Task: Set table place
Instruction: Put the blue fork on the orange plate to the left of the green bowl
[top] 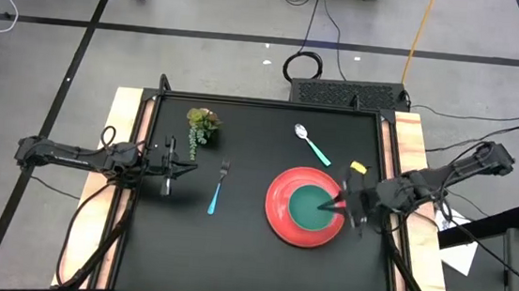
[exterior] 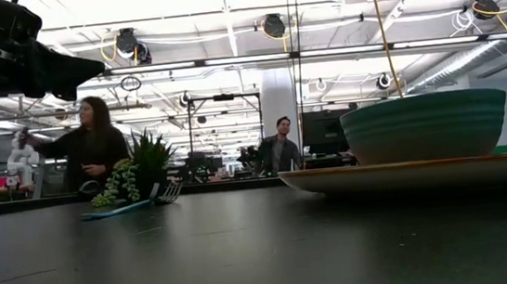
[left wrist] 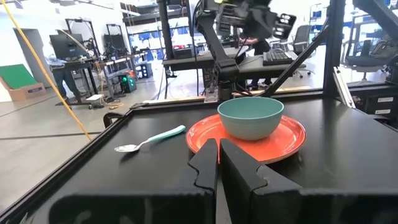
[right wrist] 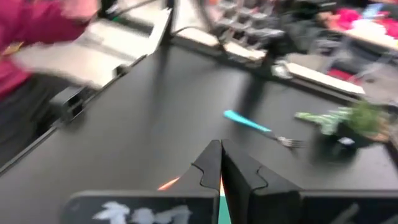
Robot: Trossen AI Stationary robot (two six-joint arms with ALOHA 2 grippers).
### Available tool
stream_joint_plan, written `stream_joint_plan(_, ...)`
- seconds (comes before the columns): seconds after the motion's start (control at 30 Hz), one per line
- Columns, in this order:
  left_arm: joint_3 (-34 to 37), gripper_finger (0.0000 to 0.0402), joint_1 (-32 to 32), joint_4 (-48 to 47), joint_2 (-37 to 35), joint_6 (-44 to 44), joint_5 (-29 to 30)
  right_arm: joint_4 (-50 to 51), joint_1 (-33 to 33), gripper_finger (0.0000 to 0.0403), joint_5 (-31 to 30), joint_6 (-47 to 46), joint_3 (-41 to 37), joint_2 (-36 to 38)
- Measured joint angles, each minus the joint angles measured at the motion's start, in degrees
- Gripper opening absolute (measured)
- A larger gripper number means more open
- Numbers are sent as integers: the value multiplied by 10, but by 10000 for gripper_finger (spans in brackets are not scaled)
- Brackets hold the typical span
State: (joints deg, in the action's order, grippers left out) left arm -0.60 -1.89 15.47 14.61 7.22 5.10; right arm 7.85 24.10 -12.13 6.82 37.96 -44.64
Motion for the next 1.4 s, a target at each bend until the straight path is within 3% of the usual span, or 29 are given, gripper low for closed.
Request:
stream_joint_plan(0.43, 0, 24, 0, 1, 0, 0, 6, -50, -43, 0, -1, -28, -104, 112)
stream_joint_plan(0.93, 0, 24, 0, 1, 0, 0, 7, -33, -43, 0, -2, -13, -107, 124)
stream_joint_plan(1.17, 0, 24, 0, 1, 0, 0, 7, -34, -43, 0, -73, 25, -107, 125)
stream_joint_plan(1.4, 0, 24, 0, -4, 0, 0, 7, -34, -54, 0, -74, 0, -107, 132)
